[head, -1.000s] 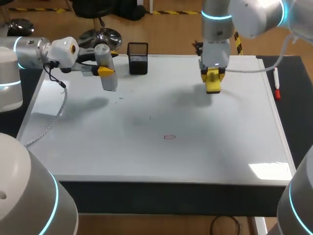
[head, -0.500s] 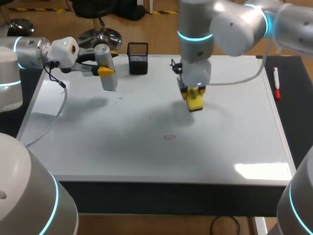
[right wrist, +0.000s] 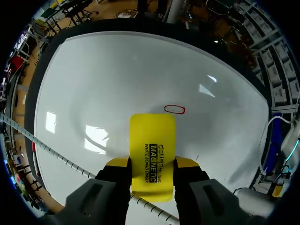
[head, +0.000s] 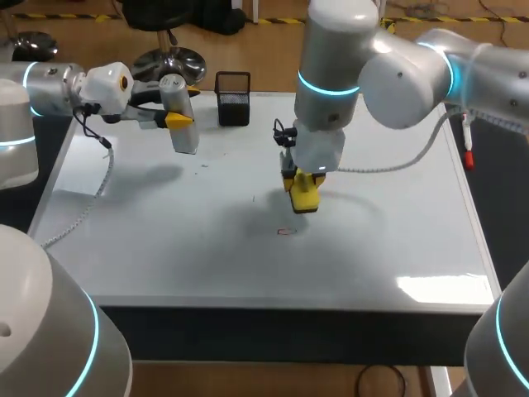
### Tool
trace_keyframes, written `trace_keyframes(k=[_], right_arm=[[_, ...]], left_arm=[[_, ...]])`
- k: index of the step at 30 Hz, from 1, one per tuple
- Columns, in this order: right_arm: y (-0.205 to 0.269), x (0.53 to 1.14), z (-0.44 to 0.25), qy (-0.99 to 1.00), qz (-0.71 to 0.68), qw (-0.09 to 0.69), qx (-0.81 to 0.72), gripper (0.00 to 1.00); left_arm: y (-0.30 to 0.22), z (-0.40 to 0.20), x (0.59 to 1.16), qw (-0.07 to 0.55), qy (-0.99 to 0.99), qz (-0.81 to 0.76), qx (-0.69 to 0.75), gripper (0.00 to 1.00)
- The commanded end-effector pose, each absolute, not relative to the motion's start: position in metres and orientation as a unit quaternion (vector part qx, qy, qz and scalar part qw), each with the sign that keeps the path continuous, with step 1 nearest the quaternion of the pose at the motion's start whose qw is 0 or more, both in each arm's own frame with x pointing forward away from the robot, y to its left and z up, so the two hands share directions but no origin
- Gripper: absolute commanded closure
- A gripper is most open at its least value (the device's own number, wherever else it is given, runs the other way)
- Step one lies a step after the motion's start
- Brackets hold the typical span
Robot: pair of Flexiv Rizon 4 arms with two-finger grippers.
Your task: Pick up the inspection probe, press it on each red-marked spot on the whiteboard one by one, put down the probe, pick up the eraser, and wipe off all the red marks.
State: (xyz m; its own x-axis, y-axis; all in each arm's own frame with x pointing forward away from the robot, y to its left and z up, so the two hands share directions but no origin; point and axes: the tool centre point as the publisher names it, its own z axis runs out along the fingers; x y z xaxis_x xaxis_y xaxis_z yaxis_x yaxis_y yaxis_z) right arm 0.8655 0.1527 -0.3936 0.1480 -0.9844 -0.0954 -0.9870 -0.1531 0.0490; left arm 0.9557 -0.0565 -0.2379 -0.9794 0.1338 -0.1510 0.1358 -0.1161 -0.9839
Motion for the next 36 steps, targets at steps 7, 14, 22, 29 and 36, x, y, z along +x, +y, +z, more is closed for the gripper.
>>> trace_keyframes(k=[7,14,22,29,36], right_arm=[[0.181,0.844,-0.403,0.641,0.051,0.001,-0.766,1.0],[0.197,0.831,-0.408,0.637,0.065,-0.003,-0.768,1.0],[0.206,0.815,-0.419,0.642,0.076,-0.013,-0.763,1.0],[0.211,0.809,-0.428,0.638,0.084,-0.017,-0.765,1.0],[0.213,0.804,-0.434,0.635,0.087,-0.021,-0.767,1.0]], left_arm=[[-0.056,-0.237,0.955,0.002,0.665,-0.74,0.102,1.0],[-0.056,-0.237,0.955,0.002,0.665,-0.74,0.102,1.0],[-0.056,-0.237,0.955,0.002,0.665,-0.74,0.102,1.0],[-0.056,-0.237,0.955,0.002,0.665,-0.74,0.102,1.0],[-0.056,-0.237,0.955,0.002,0.665,-0.74,0.102,1.0]])
